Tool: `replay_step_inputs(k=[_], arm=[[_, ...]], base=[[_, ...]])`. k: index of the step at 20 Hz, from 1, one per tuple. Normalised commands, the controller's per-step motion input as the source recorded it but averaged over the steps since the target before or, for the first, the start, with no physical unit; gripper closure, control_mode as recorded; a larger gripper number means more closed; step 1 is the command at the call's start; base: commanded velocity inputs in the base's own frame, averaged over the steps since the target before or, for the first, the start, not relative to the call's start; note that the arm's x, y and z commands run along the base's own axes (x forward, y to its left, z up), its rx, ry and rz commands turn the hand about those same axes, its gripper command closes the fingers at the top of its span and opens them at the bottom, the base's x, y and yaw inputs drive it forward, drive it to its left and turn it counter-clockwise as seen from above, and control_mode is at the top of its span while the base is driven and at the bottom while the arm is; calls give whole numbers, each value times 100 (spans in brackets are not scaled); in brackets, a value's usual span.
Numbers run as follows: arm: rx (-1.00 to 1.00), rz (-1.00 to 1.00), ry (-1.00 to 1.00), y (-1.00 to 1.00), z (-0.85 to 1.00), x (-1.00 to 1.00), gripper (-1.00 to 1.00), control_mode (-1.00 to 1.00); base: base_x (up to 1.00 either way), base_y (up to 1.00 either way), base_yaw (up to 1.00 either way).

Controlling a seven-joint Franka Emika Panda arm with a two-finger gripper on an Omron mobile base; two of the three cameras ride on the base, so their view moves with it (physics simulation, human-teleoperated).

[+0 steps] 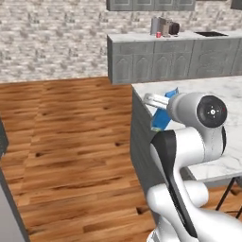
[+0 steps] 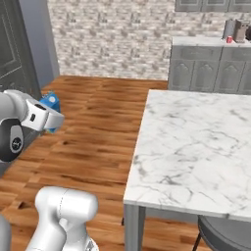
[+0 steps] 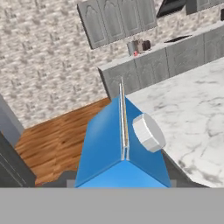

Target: Take a sugar cube from the saucer and place it inside the coffee. Then, grab milk from the fridge and place it next to the coffee on the counter to sweeten the coffee.

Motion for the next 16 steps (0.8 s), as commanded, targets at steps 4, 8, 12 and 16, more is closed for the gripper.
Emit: replay_step_inputs(k=[4, 8, 12, 16], arm=[[0, 0, 0, 0, 0, 0, 100, 100], [0, 0, 0, 0, 0, 0, 100, 100], [0, 0, 0, 0, 0, 0, 100, 100], [0, 0, 0, 0, 0, 0, 100, 100]], base=[[48, 30, 18], [1, 77, 18], [23, 45, 2], [100, 3, -4]])
